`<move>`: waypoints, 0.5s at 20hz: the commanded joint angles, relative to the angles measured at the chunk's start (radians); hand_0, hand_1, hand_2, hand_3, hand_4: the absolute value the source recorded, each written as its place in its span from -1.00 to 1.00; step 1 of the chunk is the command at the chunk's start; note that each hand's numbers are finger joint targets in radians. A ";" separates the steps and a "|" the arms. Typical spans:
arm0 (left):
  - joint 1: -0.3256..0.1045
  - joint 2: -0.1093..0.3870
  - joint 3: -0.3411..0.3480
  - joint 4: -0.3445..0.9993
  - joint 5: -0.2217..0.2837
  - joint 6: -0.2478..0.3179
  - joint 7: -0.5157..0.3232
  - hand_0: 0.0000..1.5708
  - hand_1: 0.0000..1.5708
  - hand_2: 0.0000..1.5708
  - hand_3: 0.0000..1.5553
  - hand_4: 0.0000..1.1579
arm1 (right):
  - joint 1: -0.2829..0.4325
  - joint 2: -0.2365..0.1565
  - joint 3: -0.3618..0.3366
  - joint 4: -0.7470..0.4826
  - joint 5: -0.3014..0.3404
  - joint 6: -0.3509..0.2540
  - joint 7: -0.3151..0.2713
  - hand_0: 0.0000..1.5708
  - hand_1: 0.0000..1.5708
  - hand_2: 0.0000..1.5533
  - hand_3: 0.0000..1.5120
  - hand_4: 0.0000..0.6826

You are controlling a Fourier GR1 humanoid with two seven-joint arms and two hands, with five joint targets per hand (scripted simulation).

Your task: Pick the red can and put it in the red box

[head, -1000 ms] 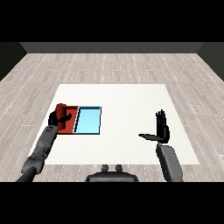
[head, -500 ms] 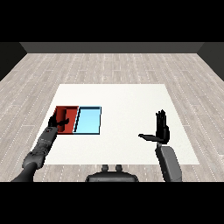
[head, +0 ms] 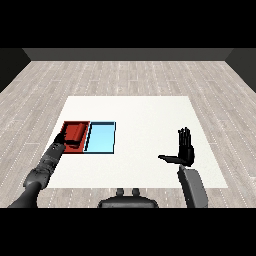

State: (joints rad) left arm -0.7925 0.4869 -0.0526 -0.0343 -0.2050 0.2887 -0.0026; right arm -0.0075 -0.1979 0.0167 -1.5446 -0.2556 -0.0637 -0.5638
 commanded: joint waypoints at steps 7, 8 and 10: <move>0.042 -0.033 0.241 -0.179 0.235 0.124 -0.291 -1.00 -1.00 -1.00 -1.00 -1.00 | -0.040 0.003 0.009 -0.015 0.008 0.004 0.022 -1.00 -1.00 -1.00 -1.00 -1.00; 0.071 -0.032 0.273 -0.217 0.269 0.111 -0.376 -1.00 -1.00 -1.00 -1.00 -1.00 | -0.021 -0.001 0.015 -0.017 0.020 0.011 0.002 -1.00 -1.00 -1.00 -1.00 -1.00; 0.038 -0.059 0.324 -0.318 0.327 0.058 -0.498 -1.00 -1.00 -1.00 -1.00 -1.00 | -0.007 0.011 0.034 -0.039 0.014 0.018 0.008 -1.00 -1.00 -1.00 -1.00 -1.00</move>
State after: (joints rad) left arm -0.7571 0.4604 0.1670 -0.2188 0.0120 0.3691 -0.2964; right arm -0.0237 -0.1985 0.0289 -1.5732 -0.2477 -0.0531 -0.5494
